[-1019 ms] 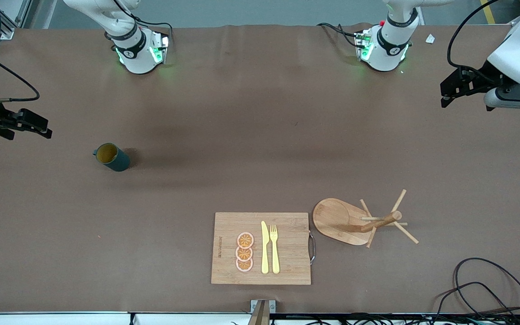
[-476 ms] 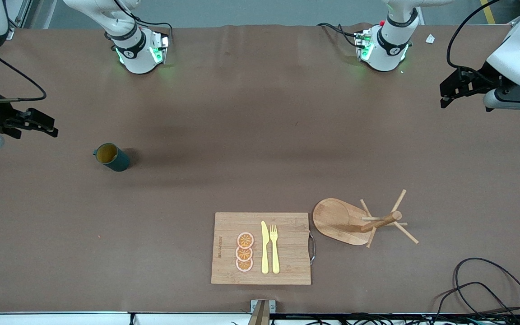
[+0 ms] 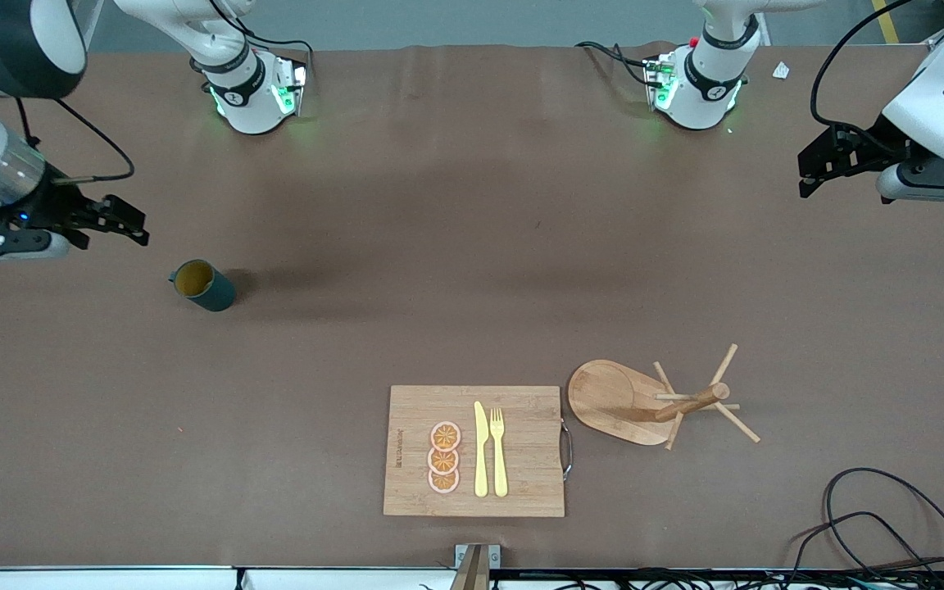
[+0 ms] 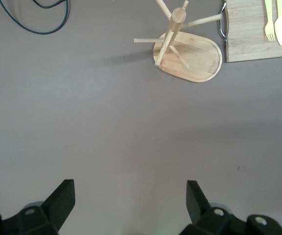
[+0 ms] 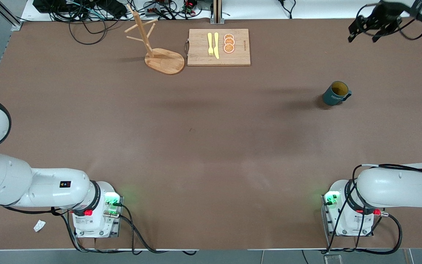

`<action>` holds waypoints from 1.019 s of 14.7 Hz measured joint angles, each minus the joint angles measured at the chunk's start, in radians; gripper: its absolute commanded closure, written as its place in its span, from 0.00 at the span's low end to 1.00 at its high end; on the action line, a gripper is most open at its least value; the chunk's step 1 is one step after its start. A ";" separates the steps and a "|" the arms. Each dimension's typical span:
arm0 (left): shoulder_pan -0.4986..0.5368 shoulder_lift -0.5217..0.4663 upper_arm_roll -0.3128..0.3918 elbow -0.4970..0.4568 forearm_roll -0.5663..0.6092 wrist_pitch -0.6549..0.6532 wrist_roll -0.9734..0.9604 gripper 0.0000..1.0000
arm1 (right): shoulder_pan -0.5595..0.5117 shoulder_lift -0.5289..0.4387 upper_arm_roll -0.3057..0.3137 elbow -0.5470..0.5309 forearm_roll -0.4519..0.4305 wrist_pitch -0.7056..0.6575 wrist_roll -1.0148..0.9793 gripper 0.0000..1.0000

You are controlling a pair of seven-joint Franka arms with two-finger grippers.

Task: Pass cup and hang on rack
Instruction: 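Move the right gripper down over the teal mug rim, then close the right gripper on the teal mug rim and lift it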

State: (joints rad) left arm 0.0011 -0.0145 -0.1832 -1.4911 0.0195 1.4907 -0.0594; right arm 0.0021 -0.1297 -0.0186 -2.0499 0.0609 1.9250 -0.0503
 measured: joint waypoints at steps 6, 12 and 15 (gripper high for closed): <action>0.001 0.017 0.001 0.000 0.000 0.001 0.000 0.00 | 0.015 0.032 0.003 -0.129 0.003 0.142 0.031 0.00; -0.001 0.031 -0.001 0.000 0.000 0.001 0.000 0.00 | 0.048 0.159 0.003 -0.169 0.003 0.319 0.101 0.00; -0.002 0.036 -0.002 0.000 0.000 0.002 0.000 0.00 | 0.047 0.197 -0.002 -0.193 0.003 0.396 0.105 0.00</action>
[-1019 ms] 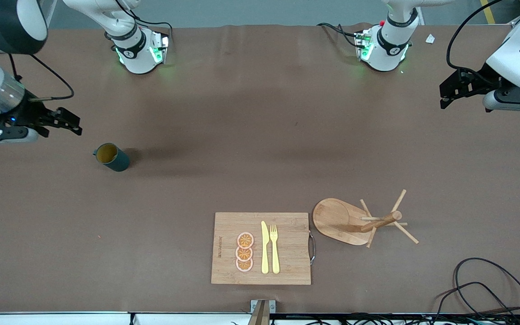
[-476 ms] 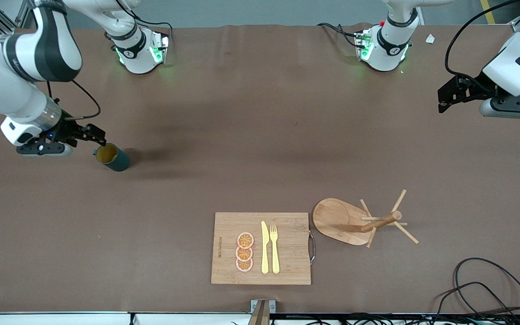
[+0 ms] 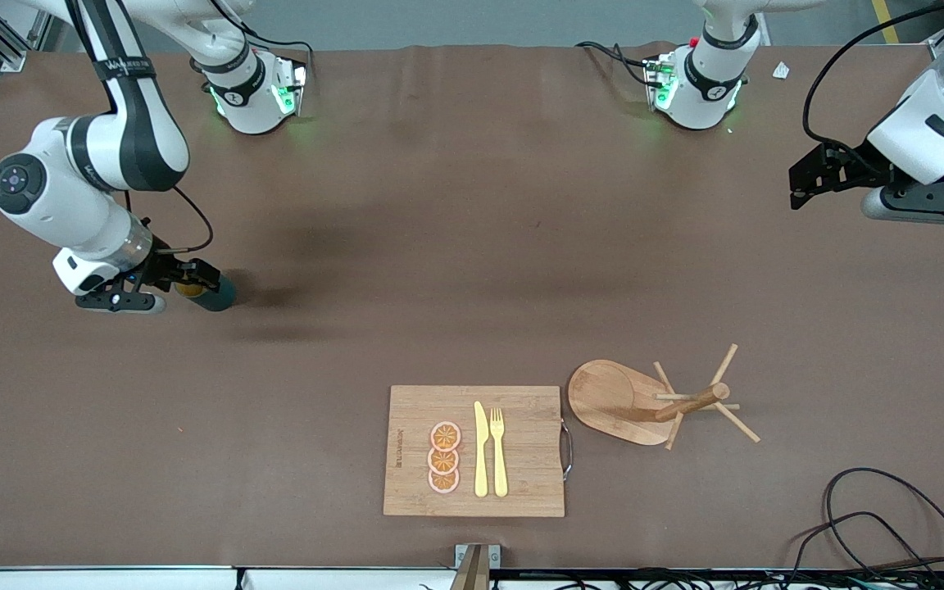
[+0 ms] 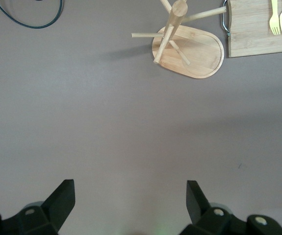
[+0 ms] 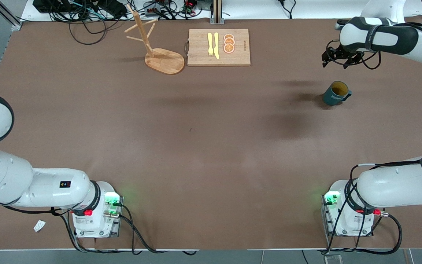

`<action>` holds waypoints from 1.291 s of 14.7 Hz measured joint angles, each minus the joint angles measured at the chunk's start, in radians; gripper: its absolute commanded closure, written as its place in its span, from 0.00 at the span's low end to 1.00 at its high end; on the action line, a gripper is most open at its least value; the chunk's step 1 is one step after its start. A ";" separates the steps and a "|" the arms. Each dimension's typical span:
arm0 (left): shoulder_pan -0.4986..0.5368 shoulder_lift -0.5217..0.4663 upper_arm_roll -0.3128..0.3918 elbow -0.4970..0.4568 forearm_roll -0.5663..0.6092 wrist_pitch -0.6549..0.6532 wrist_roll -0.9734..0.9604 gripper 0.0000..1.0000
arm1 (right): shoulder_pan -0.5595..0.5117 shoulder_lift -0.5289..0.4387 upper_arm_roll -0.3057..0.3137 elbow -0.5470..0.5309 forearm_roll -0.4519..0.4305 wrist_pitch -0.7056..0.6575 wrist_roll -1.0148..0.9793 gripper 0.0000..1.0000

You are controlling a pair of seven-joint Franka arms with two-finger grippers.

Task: Pass cup and hang on rack
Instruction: 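Close the right gripper on the teal mug rim and lift it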

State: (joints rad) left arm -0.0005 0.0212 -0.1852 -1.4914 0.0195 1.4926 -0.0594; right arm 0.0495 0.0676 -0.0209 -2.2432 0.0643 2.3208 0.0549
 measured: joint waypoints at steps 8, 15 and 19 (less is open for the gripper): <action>-0.001 0.000 -0.001 0.007 0.000 0.000 0.000 0.00 | -0.007 0.011 -0.006 -0.078 0.000 0.043 0.001 0.00; -0.001 -0.001 -0.001 0.013 0.000 0.000 0.000 0.00 | -0.007 0.018 -0.006 -0.100 0.000 0.060 0.001 0.00; -0.001 -0.002 -0.001 0.015 0.000 -0.001 0.000 0.00 | -0.007 0.041 -0.007 -0.132 0.000 0.133 0.002 0.00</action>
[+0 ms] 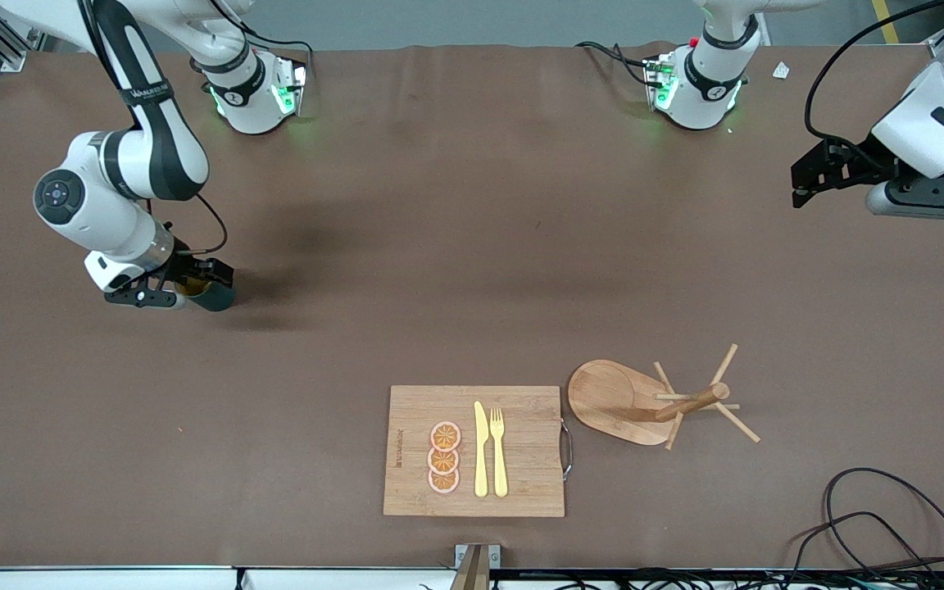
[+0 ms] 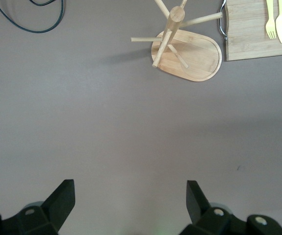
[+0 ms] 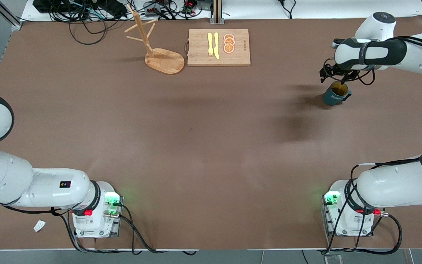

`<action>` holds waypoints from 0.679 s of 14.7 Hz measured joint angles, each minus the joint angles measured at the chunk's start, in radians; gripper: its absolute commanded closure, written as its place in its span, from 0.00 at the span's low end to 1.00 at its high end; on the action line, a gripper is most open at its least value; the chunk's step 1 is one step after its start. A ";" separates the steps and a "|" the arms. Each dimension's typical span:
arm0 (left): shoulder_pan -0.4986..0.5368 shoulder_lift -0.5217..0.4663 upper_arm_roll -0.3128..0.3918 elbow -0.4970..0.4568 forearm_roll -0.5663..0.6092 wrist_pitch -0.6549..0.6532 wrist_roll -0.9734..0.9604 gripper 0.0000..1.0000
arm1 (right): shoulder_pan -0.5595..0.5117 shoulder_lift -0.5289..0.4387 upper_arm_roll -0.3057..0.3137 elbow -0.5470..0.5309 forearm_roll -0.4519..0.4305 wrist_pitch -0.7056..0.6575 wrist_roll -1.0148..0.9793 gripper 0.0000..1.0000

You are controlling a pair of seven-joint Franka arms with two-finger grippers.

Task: Pass cup and hang on rack
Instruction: 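Close the right gripper on the teal mug rim and lift it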

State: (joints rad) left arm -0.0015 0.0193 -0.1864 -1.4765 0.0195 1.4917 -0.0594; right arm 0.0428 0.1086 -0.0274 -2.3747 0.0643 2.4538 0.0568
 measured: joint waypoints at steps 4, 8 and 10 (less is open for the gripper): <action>0.002 0.000 0.001 0.000 0.000 0.000 0.000 0.00 | 0.000 0.028 0.000 -0.021 0.000 0.048 0.002 0.00; 0.003 0.000 0.001 0.000 0.000 0.000 0.000 0.00 | 0.000 0.038 0.000 -0.034 0.000 0.062 0.003 0.08; 0.003 0.000 0.001 0.001 0.000 0.000 0.000 0.00 | 0.001 0.042 0.001 -0.035 0.000 0.062 0.003 0.24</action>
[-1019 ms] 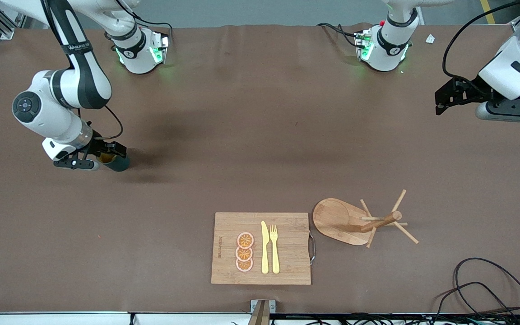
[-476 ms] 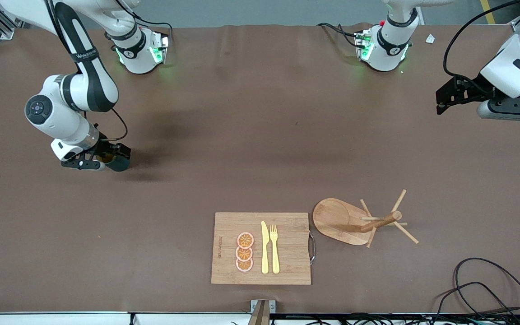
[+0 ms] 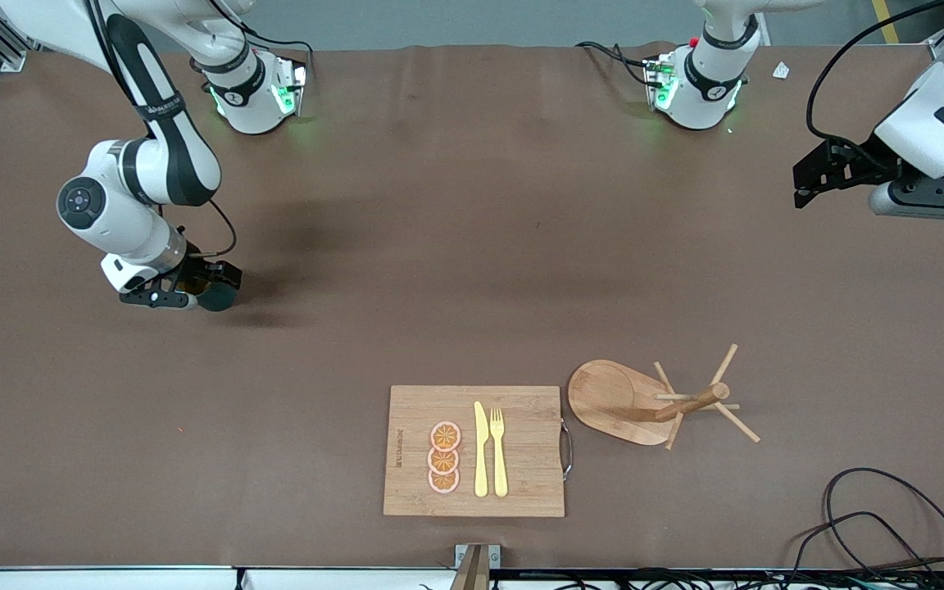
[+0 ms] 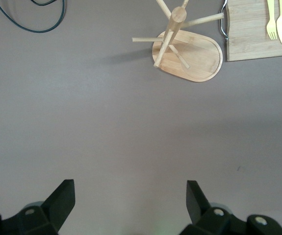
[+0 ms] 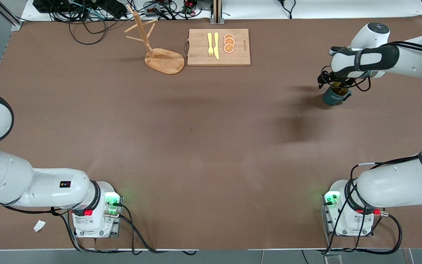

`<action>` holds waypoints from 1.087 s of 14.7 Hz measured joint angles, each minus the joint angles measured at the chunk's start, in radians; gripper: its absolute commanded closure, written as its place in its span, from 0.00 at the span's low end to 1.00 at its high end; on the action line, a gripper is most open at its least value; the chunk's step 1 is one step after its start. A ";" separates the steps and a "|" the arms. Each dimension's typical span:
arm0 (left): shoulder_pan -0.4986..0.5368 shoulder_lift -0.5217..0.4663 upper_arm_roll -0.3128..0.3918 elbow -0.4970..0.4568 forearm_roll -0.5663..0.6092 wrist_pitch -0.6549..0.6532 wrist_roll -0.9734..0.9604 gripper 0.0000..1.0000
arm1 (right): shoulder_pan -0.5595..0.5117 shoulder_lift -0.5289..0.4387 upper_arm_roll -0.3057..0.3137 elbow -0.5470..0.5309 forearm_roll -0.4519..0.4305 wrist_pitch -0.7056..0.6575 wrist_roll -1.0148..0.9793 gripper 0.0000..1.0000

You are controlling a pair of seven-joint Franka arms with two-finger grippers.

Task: Pass cup and hang on rack
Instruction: 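Close the right gripper on the teal mug rim and lift it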

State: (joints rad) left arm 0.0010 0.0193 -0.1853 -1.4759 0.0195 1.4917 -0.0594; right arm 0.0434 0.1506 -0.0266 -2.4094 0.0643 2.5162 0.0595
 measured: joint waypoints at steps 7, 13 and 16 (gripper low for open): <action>0.000 0.000 0.000 0.001 0.000 -0.002 0.000 0.00 | 0.000 0.040 0.000 -0.003 0.000 0.036 0.001 0.64; -0.001 -0.006 -0.001 0.001 0.000 -0.011 0.000 0.00 | -0.011 0.051 -0.003 -0.003 0.000 0.043 0.001 0.99; -0.001 -0.006 -0.002 0.001 0.000 -0.011 0.000 0.00 | -0.012 0.051 -0.003 -0.003 0.000 0.044 0.001 1.00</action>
State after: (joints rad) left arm 0.0000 0.0130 -0.1869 -1.4752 0.0195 1.4811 -0.0591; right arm 0.0318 0.2017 -0.0292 -2.4128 0.0643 2.5598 0.0609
